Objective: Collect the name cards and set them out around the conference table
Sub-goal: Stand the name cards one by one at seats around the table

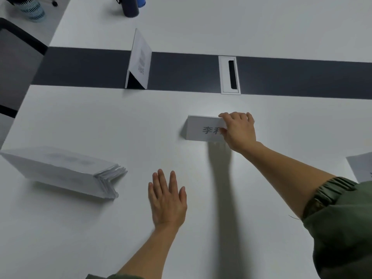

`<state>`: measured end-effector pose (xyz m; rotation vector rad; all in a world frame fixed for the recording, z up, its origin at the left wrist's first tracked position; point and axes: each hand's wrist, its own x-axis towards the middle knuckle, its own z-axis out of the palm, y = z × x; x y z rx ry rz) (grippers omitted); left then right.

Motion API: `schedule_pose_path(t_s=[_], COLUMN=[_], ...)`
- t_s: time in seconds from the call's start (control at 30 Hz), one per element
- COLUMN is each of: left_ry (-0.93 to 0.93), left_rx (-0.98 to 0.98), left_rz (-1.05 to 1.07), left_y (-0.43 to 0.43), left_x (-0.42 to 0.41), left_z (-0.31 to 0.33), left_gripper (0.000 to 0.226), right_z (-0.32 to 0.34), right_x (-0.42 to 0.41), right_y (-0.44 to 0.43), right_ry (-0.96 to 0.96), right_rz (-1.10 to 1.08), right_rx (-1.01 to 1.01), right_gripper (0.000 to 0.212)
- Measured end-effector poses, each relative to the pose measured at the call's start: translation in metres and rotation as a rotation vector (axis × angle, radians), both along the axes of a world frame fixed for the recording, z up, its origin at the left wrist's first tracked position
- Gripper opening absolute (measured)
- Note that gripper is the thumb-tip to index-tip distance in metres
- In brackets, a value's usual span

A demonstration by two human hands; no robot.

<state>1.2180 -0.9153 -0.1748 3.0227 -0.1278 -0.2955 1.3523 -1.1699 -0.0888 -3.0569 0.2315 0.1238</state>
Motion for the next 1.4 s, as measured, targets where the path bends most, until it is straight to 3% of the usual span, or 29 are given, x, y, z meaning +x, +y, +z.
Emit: schedule_pose_path(t_s=[0.2,0.33,0.6,1.07,1.4], left_ry=[0.051,0.177,0.286,0.216,0.134], left_rx=[0.052,0.133,-0.209,-0.26,-0.102], left_rz=[-0.025,-0.018,-0.197,-0.531,-0.653], left_y=[0.0,-0.008,-0.11,-0.335,-0.43], left_x=[0.001,0.007,-0.019,-0.186,-0.173], left_z=[0.007,0.029,0.098,0.156,0.159], left_gripper=[0.063,0.06,0.039,0.038,0.041], right_z=[0.019,0.046,0.083,0.121,0.101], right_x=[-0.017,-0.06,-0.199,-0.475,-0.531], right_y=[-0.007,-0.035,-0.129,-0.342,-0.45], right_ry=[0.029,0.029,0.07,0.064,0.157], right_rz=[-0.037,-0.128,-0.393,-0.614,-0.709], right_rx=[0.043,0.126,0.266,0.305,0.314], right_gripper=[0.062,0.056,0.04,0.035,0.037])
